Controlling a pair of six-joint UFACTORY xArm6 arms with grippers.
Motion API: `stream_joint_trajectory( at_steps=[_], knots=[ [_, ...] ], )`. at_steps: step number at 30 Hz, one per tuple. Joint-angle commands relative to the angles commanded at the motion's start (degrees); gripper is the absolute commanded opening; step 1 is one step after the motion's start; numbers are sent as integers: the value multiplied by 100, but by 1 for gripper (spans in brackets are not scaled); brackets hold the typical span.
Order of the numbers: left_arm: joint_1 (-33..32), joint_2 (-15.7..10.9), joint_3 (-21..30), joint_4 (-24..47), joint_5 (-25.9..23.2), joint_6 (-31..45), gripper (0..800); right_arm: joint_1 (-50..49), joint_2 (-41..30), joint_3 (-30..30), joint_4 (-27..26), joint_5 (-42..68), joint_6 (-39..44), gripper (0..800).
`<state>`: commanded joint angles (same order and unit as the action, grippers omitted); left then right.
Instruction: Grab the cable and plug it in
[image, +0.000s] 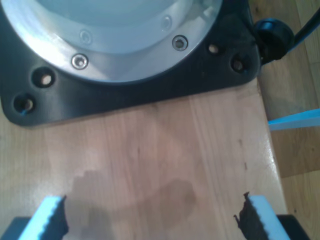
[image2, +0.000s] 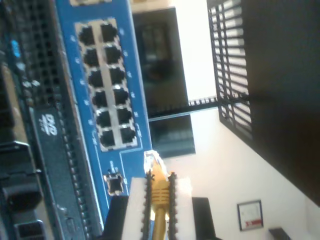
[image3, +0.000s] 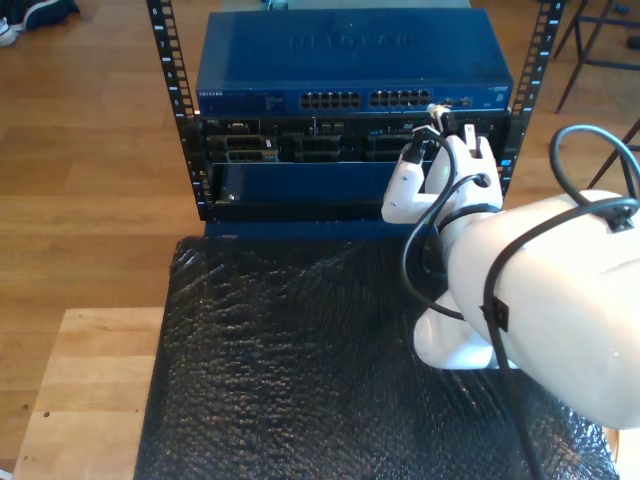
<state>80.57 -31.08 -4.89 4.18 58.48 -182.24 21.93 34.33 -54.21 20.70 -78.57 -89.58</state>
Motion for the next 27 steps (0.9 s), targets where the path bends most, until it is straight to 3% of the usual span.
stream_joint_trajectory(
  at_steps=[15,27],
  knots=[
    [0,0,0,0,0,9,800,114,281,-396,475,-26,-580,0],
    [0,0,0,0,0,9,800,141,448,-642,492,-18,-615,0]
  ],
)
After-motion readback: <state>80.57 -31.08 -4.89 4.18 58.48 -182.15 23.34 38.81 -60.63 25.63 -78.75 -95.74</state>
